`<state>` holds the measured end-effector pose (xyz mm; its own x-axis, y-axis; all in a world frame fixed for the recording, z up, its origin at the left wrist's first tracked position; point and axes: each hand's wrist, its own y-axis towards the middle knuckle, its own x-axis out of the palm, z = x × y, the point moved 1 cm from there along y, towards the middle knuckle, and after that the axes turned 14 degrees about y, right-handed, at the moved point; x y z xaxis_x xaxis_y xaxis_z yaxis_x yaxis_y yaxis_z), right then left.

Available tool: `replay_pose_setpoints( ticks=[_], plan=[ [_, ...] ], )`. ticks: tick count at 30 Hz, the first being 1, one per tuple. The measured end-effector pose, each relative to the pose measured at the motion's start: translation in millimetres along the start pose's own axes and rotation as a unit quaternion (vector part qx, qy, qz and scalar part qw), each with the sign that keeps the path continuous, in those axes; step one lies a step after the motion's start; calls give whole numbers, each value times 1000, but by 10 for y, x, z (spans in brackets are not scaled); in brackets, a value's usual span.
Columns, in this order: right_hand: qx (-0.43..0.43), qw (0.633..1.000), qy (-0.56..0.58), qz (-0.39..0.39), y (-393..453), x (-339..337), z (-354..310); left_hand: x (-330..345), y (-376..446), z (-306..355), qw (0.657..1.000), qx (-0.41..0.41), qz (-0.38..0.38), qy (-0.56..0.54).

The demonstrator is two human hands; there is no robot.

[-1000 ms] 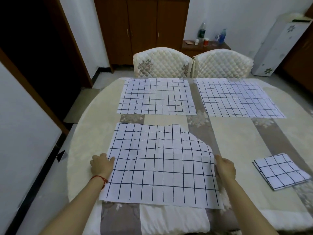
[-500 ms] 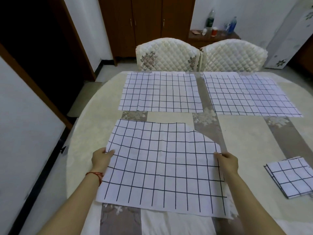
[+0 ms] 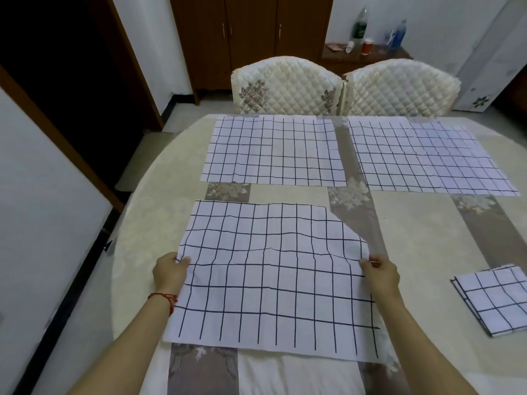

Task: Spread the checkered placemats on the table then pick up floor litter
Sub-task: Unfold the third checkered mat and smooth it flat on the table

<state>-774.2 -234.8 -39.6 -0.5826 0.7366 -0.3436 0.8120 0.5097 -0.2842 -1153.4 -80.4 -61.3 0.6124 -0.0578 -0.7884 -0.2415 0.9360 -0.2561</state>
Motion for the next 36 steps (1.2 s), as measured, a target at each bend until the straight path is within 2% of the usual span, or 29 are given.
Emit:
replay_pose_setpoints(
  ticks=[4, 8, 10, 12, 14, 17, 20, 22, 25, 30, 33, 36],
  plan=[
    [20, 999, -20, -16, -13, 2, 13, -70, -29, 7, 999, 18, 20, 34],
    [40, 999, -16, -25, -21, 15, 4, -118, -74, -76, 998, -6, 7, 57],
    [35, 999, -9, -20, -12, 20, -45, -145, -142, -35, 993, -5, 19, 118],
    [34, 999, -4, -17, 39, 32, -76, -106, -169, 33, 977, 49, 53, 200],
    [33, 999, -11, -5, 105, 47, -113, 18, -252, 175, 960, 148, 60, 230],
    [33, 999, -19, 4, 201, 85, -159, 363, -498, 416, 916, 306, 25, 260],
    [46, 999, -17, 8, 271, 127, -223, 747, -778, 598, 878, 373, -65, 293],
    [56, 998, -6, 7, 328, 162, -263, 984, -867, 570, 856, 391, -79, 329],
    [57, 998, 10, -18, 413, 236, -348, 1146, -886, 435, 829, 401, -38, 388],
    [-63, 989, 78, -105, 445, 338, -450, 1183, -871, 381, 827, 397, 9, 397],
    [-89, 986, 110, -91, 468, 314, -406, 1193, -873, 386, 833, 396, 5, 386],
    [-70, 990, 94, -75, 514, 258, -258, 1223, -867, 367, 834, 397, 15, 382]
  ],
)
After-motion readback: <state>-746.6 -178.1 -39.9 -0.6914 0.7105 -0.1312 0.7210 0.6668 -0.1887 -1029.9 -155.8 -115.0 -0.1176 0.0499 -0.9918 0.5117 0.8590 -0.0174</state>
